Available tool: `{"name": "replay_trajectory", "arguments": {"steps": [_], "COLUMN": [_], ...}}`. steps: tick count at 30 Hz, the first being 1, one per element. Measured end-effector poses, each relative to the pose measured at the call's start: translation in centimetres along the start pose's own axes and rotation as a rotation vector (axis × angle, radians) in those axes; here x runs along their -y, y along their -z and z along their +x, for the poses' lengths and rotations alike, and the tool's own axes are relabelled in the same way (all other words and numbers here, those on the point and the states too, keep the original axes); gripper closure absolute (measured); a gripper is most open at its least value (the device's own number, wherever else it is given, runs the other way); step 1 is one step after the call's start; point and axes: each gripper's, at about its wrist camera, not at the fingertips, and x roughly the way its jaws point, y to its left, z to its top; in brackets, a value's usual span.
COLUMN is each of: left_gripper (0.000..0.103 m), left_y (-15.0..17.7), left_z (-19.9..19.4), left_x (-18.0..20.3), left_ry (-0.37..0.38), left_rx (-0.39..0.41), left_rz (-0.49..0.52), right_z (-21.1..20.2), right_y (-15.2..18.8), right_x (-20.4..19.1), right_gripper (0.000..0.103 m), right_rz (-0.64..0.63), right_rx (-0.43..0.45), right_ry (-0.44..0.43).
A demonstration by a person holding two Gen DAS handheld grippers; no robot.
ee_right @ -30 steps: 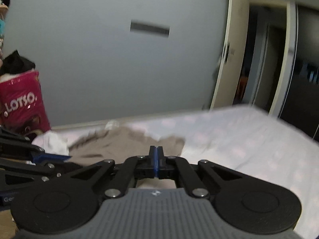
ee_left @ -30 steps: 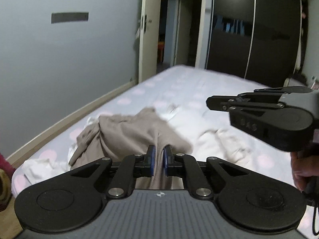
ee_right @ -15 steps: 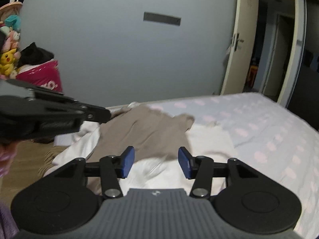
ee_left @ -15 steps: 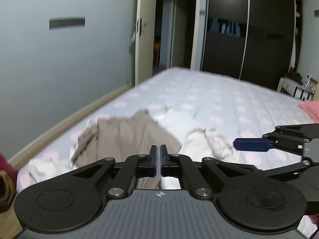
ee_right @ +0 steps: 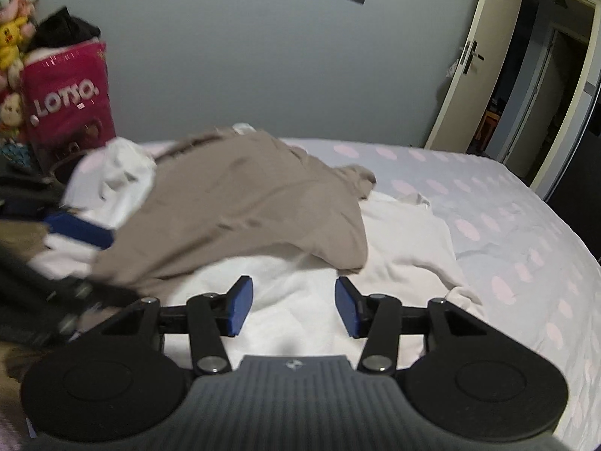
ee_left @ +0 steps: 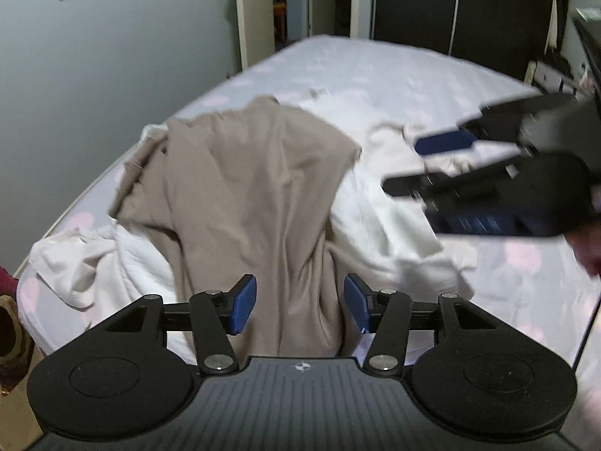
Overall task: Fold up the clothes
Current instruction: 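Lift the taupe top off the pile with both tools, holding it up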
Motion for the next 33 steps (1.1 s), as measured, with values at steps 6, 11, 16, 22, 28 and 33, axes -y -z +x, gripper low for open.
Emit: {"name": "replay_trajectory", "arguments": {"steps": [6,11,16,22,28,33], "left_gripper": [0.062,0.092,0.095,0.096,0.096,0.096], "left_y": [-0.1,-0.8,-1.9,-4.0,-5.5,-6.2], "left_z": [2.5,2.4,0.1,-4.9,-10.6,-15.0], "left_x": [-1.1,-1.2,-2.4,-2.5,0.2,3.8], "left_ry": [-0.015,0.012,-0.024,-0.006,0.078,0.169], "left_rx": [-0.030,0.006,0.131,0.325,0.458,0.543], "left_rz": [-0.014,-0.018,-0.091,-0.134,-0.130,-0.094], "right_z": [3.9,5.7,4.6,0.1,-7.1,-14.7], "right_y": [-0.5,-1.9,-3.4,-5.8,-7.4,-6.7], "right_x": [0.9,1.3,1.9,2.1,3.3,4.5], "right_gripper": [0.056,0.089,0.099,0.101,0.101,0.101], "right_rz": [-0.017,-0.021,-0.003,0.016,0.059,0.059], "right_rx": [-0.004,0.035,0.106,0.247,0.373,0.432], "right_ry": [0.003,0.020,0.069,0.131,0.227,0.317]}}
